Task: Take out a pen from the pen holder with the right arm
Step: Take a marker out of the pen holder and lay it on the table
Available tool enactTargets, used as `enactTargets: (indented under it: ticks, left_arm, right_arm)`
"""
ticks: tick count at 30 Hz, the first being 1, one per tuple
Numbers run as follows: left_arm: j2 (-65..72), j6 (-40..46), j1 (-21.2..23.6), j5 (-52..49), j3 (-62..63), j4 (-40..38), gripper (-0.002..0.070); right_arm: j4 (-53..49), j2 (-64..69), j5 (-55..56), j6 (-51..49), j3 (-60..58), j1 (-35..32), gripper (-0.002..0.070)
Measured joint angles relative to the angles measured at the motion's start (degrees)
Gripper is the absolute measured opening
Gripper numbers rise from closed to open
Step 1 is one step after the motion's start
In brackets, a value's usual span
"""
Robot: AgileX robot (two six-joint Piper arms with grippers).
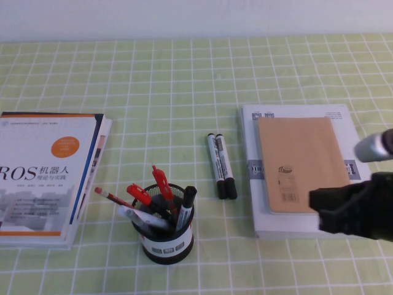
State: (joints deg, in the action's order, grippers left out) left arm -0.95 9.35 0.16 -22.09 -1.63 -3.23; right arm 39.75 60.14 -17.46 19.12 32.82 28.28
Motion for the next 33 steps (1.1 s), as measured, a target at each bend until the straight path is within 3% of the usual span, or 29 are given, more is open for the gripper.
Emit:
enactTargets:
  ticks: [7,12,16,20,25,33]
  left_arm:
    - [0.00,0.00,0.00,0.00,0.00,0.00,-0.0006]
    - [0.00,0.00,0.00,0.00,0.00,0.00,-0.0006]
    - [0.00,0.00,0.00,0.00,0.00,0.00,-0.0006]
    - [0.00,0.00,0.00,0.00,0.00,0.00,-0.0006]
    - [0.00,0.00,0.00,0.00,0.00,0.00,-0.0006]
    - [0.00,0.00,0.00,0.00,0.00,0.00,-0.0006]
  right_arm:
    - [0.37,11.79,7.90,0.00,6.04,13.15,-0.0012]
    - [0.65,17.21,10.46,0.13,9.07,18.85,0.0003]
    - [0.47,17.89,14.41,1.43,9.56,21.71,0.0062]
    - [-1.16,17.89,20.71,1.74,9.56,24.78,0.0166]
    - [-5.39,17.89,33.64,1.04,5.14,28.62,0.0293]
    - [-21.14,18.53,67.53,-11.57,-10.39,32.12,0.0324]
